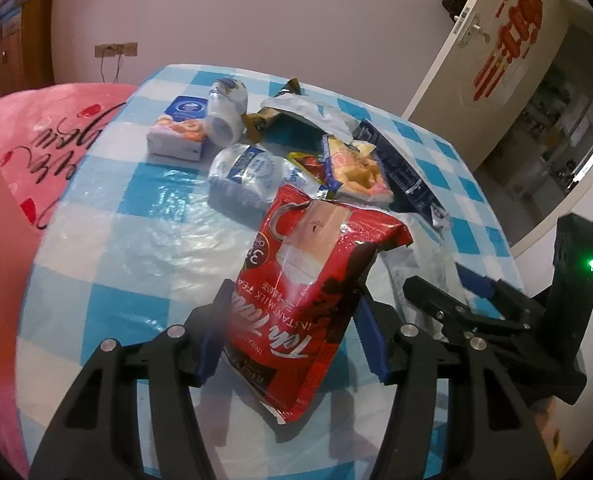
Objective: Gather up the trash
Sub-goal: 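Grasp the red snack bag with the left tool while the right tool grasps the grey wipe pack, then drop the red bag and grey wipe pack into the orange bucket with both tools, then move both tools back toward the remaining trash on the table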
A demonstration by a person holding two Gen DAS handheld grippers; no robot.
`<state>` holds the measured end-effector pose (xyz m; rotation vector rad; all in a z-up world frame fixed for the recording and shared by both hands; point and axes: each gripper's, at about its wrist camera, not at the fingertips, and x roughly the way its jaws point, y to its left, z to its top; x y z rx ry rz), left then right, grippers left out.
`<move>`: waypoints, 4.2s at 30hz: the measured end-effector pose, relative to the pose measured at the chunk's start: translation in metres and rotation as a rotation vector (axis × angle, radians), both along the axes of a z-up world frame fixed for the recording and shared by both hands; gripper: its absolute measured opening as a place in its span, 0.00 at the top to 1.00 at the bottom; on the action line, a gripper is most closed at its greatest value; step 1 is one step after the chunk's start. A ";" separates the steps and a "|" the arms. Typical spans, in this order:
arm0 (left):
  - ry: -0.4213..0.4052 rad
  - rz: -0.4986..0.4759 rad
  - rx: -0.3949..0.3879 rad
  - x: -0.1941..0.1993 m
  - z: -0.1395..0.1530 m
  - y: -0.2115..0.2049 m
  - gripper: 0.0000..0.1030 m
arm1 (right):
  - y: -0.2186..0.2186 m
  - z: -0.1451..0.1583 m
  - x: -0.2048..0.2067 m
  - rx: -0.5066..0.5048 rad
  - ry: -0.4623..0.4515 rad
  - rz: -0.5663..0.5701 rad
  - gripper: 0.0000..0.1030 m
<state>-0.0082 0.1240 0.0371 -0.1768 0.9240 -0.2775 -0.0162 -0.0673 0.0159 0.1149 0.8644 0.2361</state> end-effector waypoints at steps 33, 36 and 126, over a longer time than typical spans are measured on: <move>-0.058 -0.006 -0.050 -0.049 0.013 0.020 0.43 | -0.012 0.025 -0.040 0.112 -0.062 0.036 0.38; -0.085 -0.006 -0.060 -0.055 0.022 0.024 0.43 | -0.010 0.038 -0.044 0.132 -0.074 0.045 0.38; -0.298 0.299 0.036 -0.088 0.108 0.109 0.10 | 0.062 0.116 -0.053 0.262 -0.212 0.169 0.05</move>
